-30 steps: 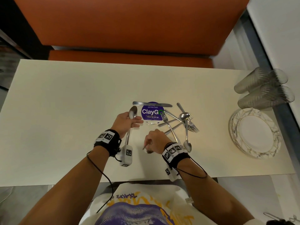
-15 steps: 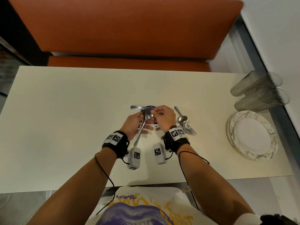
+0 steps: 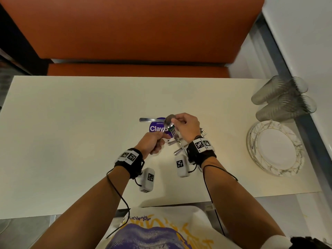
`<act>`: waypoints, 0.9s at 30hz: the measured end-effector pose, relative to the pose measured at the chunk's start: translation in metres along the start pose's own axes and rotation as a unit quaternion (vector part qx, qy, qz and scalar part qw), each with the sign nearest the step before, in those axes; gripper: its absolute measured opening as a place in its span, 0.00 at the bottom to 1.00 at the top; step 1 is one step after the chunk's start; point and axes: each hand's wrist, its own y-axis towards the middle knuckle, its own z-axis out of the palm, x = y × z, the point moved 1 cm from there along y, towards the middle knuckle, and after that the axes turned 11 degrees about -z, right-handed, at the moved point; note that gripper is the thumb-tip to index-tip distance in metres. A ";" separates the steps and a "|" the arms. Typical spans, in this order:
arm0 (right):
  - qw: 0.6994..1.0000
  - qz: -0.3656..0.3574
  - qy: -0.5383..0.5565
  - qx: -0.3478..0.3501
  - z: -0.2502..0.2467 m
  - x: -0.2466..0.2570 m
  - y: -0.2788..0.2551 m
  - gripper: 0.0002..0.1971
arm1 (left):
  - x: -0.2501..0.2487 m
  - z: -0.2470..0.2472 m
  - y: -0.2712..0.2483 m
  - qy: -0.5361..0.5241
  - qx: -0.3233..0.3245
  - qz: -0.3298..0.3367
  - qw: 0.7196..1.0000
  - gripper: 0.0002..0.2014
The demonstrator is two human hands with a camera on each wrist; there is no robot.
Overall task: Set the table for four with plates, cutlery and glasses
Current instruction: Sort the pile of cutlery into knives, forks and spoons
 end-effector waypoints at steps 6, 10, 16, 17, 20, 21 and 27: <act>0.996 0.047 -0.034 -0.067 -0.044 -0.035 0.010 0.04 | 0.005 0.006 0.012 0.019 -0.057 -0.026 0.998 0.16; 0.974 0.104 -0.199 -0.027 -0.070 -0.074 0.010 0.10 | 0.006 0.005 0.016 0.016 -0.079 -0.042 0.996 0.16; 0.935 0.125 -0.329 0.045 -0.073 -0.097 0.010 0.10 | 0.003 0.008 0.020 0.020 -0.093 -0.036 0.995 0.17; 0.935 0.124 -0.328 0.045 -0.072 -0.099 0.010 0.08 | 0.003 0.009 0.020 0.019 -0.093 -0.036 0.995 0.17; 0.943 0.130 -0.305 0.042 -0.076 -0.099 0.010 0.07 | 0.002 0.009 0.022 0.016 -0.103 -0.032 0.994 0.16; 0.947 0.135 -0.289 0.035 -0.079 -0.099 0.010 0.08 | 0.002 0.009 0.022 0.020 -0.109 -0.028 0.993 0.16; 0.974 0.134 -0.176 -0.044 -0.114 -0.077 0.014 0.04 | -0.003 0.007 0.022 0.024 -0.127 0.005 0.992 0.16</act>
